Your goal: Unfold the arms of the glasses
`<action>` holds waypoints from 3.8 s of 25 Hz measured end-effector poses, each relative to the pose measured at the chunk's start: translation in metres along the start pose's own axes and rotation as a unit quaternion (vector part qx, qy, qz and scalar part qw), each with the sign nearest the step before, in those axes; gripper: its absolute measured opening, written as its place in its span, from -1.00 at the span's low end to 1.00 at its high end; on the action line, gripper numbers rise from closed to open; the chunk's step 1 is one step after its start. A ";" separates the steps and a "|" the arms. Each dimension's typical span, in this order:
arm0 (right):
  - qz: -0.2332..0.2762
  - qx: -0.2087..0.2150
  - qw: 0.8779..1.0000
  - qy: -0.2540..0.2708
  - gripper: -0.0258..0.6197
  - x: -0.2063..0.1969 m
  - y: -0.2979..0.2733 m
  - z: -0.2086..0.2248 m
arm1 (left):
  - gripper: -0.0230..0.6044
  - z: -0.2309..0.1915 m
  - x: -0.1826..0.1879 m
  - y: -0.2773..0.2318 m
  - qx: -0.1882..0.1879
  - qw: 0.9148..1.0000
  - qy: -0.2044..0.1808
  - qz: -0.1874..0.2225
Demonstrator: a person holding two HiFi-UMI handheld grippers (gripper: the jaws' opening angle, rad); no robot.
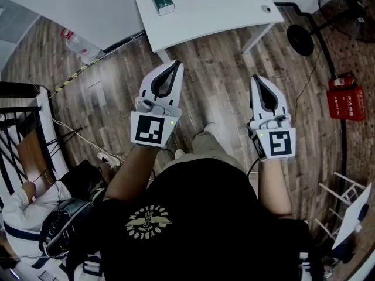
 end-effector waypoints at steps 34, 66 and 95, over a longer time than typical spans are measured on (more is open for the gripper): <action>0.040 0.030 0.998 0.023 -0.92 0.012 -0.106 0.074 | -0.91 -0.056 0.015 -0.078 0.066 0.997 -0.019 0.023; -0.018 0.061 0.998 -0.005 -0.92 -0.016 -0.293 0.123 | -0.91 -0.179 -0.032 -0.223 0.040 0.999 -0.009 -0.036; -0.045 0.020 0.998 0.036 -0.92 0.028 -0.407 0.126 | -0.91 -0.276 -0.043 -0.323 -0.060 0.998 0.014 -0.024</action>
Point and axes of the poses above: the fingertips, and each gripper's own axes: y backward along the fingers, z to its right, x out of its top, the point moved 9 cm from there along y, backward along the fingers, and after that the axes turned 2 degrees about z, right-handed, at the moved point
